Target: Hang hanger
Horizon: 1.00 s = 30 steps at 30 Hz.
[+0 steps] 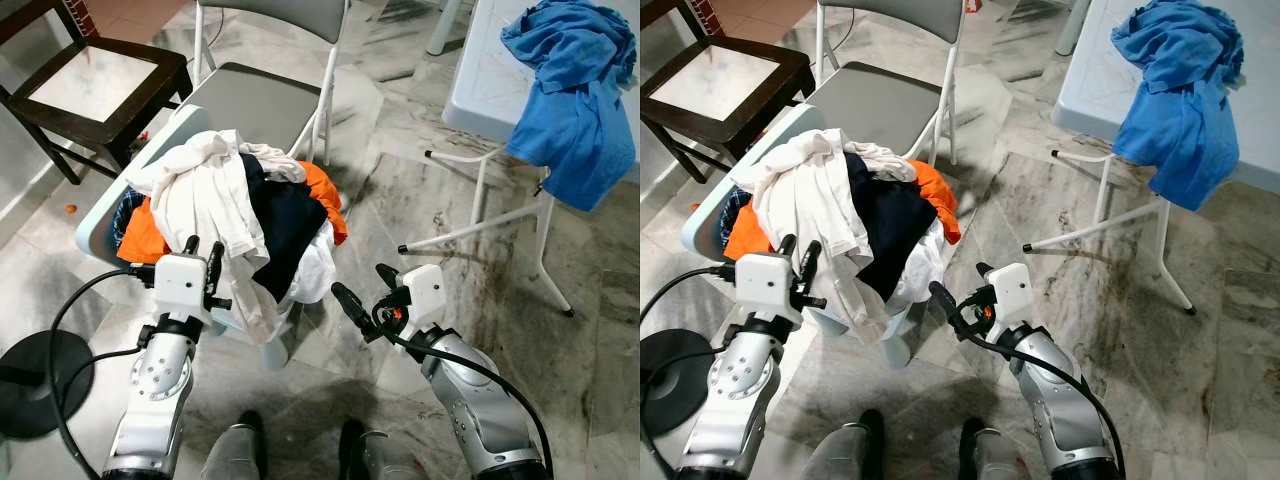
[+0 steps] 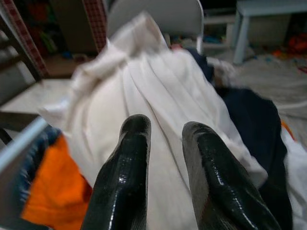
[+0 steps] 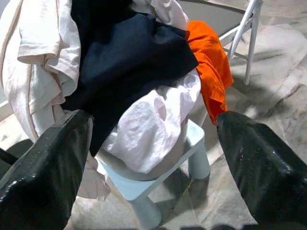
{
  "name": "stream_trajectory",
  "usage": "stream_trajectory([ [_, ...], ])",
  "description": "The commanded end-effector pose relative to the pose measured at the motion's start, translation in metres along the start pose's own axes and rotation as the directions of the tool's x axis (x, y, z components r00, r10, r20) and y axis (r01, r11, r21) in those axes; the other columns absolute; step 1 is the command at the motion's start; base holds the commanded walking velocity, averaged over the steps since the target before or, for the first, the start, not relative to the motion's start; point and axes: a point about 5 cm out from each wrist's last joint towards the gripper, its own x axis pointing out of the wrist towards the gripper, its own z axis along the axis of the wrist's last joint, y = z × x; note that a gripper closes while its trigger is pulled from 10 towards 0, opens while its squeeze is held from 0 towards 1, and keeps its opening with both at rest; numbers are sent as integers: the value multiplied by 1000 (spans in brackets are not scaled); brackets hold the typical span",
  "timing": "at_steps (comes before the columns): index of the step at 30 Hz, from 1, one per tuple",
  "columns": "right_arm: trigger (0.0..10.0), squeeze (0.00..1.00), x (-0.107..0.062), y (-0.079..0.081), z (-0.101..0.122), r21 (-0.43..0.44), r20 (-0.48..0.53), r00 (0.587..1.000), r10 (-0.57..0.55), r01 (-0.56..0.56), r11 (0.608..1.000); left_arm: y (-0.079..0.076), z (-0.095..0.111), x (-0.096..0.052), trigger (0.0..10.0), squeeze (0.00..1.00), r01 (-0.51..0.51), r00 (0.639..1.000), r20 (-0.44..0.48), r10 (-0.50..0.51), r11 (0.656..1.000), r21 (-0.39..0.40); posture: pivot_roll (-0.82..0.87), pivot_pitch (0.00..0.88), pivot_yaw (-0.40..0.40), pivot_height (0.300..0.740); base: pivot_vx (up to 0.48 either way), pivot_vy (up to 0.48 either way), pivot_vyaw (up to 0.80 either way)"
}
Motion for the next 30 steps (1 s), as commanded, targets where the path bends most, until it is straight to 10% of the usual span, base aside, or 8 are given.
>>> stream_trajectory([
  [1,10000,0,-1,1,-1,-4,-6,1000,2,-2,1000,4,4,-4,10000,1000,-25,1000,2,25,999,22,160,285,-62,740,0,0,0],
  [24,10000,0,-7,-21,7,-6,46,984,-173,174,985,18,-6,-28,10000,1000,-103,985,-137,105,994,23,157,273,-57,740,0,0,0],
  [25,10000,0,-9,-24,7,4,50,979,-198,198,980,18,-8,-31,10000,0,-89,985,-148,90,996,14,156,272,-57,740,0,0,0],
  [30,10000,0,-8,-24,7,3,51,976,-213,213,977,16,-11,-32,10000,0,-78,983,-163,80,997,20,153,268,-52,740,0,0,0],
])
